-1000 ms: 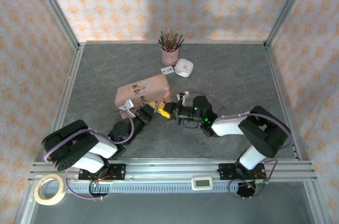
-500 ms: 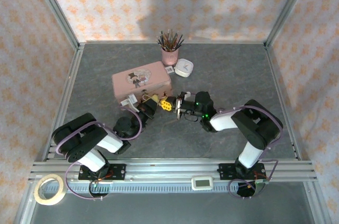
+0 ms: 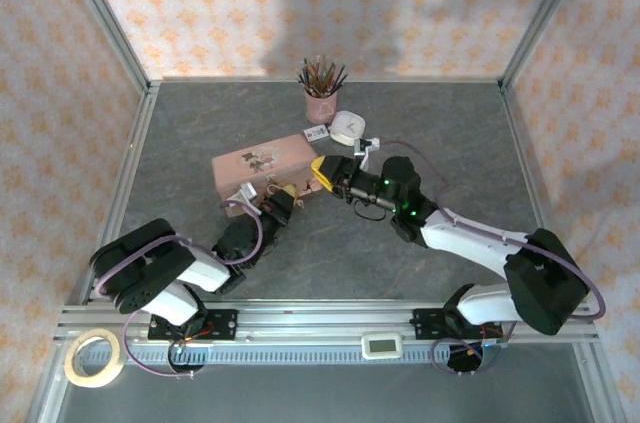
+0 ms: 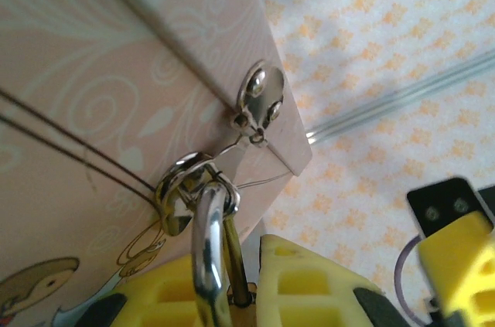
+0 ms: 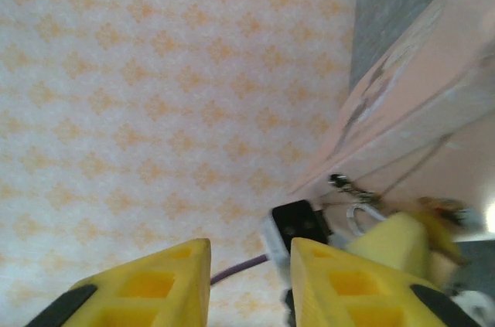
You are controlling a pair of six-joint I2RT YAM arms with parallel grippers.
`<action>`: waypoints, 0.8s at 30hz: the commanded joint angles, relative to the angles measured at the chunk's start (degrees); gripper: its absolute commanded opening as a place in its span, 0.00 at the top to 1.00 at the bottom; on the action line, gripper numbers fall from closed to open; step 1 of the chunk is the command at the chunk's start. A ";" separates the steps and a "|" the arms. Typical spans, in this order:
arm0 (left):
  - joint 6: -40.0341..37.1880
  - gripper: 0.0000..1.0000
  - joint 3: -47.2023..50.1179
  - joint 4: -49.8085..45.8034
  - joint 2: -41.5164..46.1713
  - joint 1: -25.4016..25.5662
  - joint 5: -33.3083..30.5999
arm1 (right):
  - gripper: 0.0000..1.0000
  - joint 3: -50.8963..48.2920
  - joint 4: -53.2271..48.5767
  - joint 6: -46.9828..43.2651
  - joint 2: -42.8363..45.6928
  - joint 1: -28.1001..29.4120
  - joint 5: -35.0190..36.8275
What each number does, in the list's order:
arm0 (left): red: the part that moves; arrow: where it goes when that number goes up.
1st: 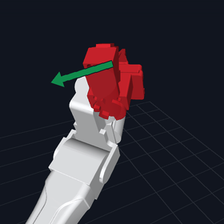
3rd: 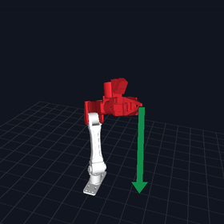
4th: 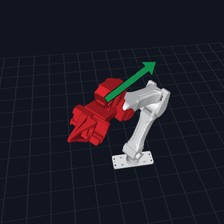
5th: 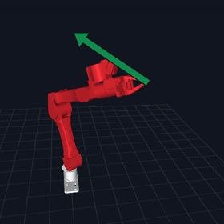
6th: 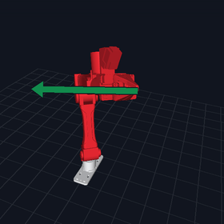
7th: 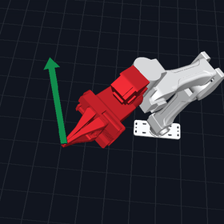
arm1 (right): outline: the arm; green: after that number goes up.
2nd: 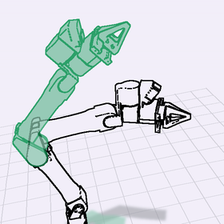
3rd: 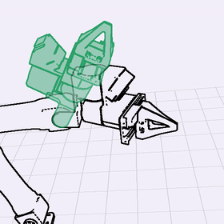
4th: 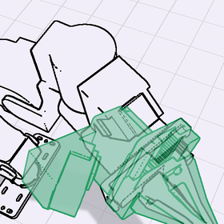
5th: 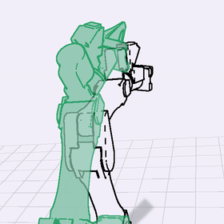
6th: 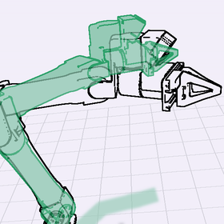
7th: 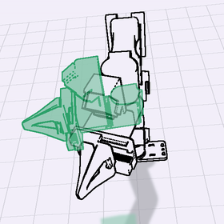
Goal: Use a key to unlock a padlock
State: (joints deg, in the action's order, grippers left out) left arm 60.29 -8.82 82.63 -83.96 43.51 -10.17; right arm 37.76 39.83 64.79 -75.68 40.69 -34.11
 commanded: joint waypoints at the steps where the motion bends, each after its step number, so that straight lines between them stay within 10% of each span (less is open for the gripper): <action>1: 1.41 1.00 -2.47 -1.81 5.30 0.26 -3.07 | 0.66 -1.46 -2.88 -9.82 -1.55 1.78 2.55; 24: 10.08 1.00 -2.78 -7.42 7.53 0.68 -2.39 | 0.69 -3.23 11.17 -5.23 -14.31 5.89 -0.99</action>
State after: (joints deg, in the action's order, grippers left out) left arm 69.60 -9.63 69.21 -76.51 43.53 -12.51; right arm 34.94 47.18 58.87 -88.73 45.98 -34.37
